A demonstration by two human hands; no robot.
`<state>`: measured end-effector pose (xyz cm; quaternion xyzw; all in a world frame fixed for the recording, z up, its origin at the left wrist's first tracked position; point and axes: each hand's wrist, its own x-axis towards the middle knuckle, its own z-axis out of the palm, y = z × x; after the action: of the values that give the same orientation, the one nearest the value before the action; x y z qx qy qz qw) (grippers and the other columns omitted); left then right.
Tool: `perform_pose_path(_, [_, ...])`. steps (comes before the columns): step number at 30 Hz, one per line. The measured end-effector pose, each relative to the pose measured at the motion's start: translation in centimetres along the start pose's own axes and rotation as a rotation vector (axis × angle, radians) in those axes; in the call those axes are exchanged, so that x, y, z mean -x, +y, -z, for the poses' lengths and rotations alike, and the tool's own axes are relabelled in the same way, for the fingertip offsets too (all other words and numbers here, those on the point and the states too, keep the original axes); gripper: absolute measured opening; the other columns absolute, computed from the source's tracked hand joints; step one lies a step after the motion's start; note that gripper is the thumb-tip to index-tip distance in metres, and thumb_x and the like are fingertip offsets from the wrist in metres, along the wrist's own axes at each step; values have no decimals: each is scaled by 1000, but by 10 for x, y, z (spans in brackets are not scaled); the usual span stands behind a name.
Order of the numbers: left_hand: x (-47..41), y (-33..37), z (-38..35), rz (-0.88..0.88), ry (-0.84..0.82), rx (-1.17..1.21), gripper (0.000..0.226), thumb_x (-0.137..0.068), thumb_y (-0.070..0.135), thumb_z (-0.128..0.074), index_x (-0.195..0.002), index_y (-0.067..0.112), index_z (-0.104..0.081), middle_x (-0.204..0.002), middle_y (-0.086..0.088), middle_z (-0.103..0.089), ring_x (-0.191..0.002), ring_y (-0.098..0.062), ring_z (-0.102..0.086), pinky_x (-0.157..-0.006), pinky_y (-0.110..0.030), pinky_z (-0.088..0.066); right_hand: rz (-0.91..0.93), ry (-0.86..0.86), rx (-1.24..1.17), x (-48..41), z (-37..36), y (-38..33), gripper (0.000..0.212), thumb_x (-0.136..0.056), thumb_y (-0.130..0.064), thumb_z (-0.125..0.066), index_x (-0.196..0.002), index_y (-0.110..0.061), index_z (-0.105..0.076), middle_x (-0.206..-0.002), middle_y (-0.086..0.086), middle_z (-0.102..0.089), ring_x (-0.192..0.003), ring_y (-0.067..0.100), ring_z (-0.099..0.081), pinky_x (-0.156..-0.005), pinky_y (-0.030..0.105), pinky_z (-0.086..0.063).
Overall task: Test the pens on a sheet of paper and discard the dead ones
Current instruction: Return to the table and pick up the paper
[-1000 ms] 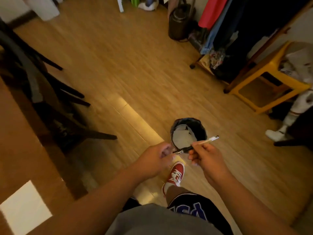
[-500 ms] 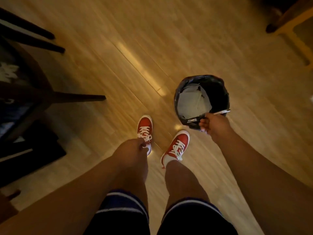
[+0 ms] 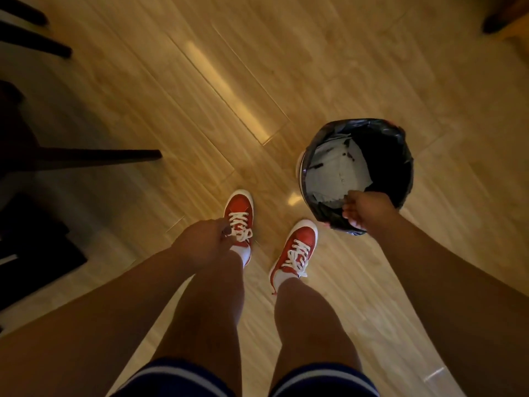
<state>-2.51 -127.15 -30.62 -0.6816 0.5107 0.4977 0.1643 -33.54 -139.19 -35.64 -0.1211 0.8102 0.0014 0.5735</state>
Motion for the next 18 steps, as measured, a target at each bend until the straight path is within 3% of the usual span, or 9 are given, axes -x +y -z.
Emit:
perform_pose_path(4, [37, 5, 21, 19, -8, 63, 24, -92, 40, -58, -107, 22, -62, -103, -1, -71, -92, -18, -64, -73, -26, -42, 118, -35, 189, 65, 7, 8, 27, -96, -23, -54, -76, -5, -59, -54, 6, -60, -30, 11, -49, -32, 13, -31])
perform_pose_path(9, [114, 34, 49, 47, 88, 228, 24, -94, 37, -56, -108, 19, -62, -106, -2, -70, -94, -18, -63, -71, -26, -41, 272, -150, 289, 177, 18, 15, 18, -95, -21, -59, -84, -8, -63, -68, 10, -65, -51, 16, -58, -43, 22, -43])
perform_pose_path(13, [202, 56, 67, 37, 218, 450, 17, -92, 37, -58, -99, 22, -64, -91, 4, -69, -82, -10, -62, -66, -26, -44, 440, -259, 452, 273, 19, 10, 18, -93, -21, -58, -81, -9, -64, -72, 11, -69, -56, 15, -63, -50, 27, -47])
perform_pose_path(16, [270, 60, 66, 55, 337, 625, 11, -93, 36, -59, -92, 27, -64, -77, 11, -62, -67, -1, -57, -56, -16, -39, 599, -347, 610, 341, 15, 10, 18, -94, -19, -56, -82, -8, -64, -78, 16, -70, -62, 20, -64, -55, 30, -50])
perform_pose_path(18, [312, 55, 56, 84, 396, 720, 6, -93, 36, -60, -91, 31, -62, -78, 12, -62, -69, 1, -58, -56, -10, -37, 679, -410, 704, 379, 9, 16, 20, -95, -17, -56, -79, -9, -63, -76, 17, -71, -60, 18, -64, -59, 31, -50])
